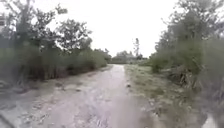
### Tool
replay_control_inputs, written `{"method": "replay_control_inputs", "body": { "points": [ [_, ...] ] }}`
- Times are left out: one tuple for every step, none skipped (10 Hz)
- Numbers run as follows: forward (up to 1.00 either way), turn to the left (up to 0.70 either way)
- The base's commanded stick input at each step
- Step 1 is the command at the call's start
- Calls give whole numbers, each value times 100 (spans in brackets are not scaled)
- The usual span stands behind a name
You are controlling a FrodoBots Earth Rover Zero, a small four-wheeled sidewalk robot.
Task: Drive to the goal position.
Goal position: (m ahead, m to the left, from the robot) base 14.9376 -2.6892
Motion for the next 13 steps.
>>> {"method": "replay_control_inputs", "body": {
  "points": [
    [85, 0],
    [85, 0],
    [85, 0],
    [85, 0],
    [85, 0],
    [85, 0],
    [85, 0],
    [85, 0],
    [85, 0],
    [85, 0],
    [85, 0],
    [85, 0],
    [85, 0]
  ]
}}
